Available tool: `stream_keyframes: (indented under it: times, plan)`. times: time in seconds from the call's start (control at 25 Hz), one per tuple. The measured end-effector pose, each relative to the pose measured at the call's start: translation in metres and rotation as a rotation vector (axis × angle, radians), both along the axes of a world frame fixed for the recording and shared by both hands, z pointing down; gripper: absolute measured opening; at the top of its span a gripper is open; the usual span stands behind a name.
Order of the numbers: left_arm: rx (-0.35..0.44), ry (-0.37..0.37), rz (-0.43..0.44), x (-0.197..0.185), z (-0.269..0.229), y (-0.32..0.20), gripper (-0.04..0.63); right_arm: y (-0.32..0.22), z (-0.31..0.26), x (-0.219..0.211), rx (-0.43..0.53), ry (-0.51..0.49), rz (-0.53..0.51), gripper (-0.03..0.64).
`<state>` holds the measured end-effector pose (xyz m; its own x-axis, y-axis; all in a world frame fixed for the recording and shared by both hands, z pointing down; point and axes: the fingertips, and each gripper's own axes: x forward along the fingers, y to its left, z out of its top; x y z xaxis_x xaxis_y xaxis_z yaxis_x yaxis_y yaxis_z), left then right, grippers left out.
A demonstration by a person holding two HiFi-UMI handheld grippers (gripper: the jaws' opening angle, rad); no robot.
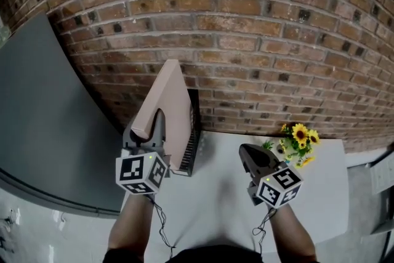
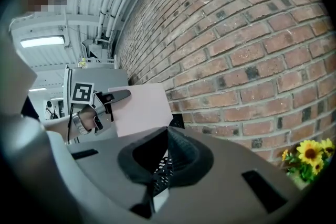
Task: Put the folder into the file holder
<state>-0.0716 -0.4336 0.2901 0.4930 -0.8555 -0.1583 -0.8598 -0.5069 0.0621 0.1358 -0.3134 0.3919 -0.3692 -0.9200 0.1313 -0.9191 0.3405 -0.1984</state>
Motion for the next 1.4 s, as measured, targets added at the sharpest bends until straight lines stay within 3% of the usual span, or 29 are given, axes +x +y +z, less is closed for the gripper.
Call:
stream_keyframes:
  times: [0.88, 1.4]
  plan:
    - [-0.033, -0.055, -0.027, 0.031, 0.1, -0.017, 0.163, -0.022, 0.033, 0.002, -0.067, -0.026, 0.042, 0.003]
    - [-0.065, -0.043, -0.033, 0.03, 0.132, -0.017, 0.169, -0.022, 0.036, 0.002, -0.077, -0.026, 0.05, 0.003]
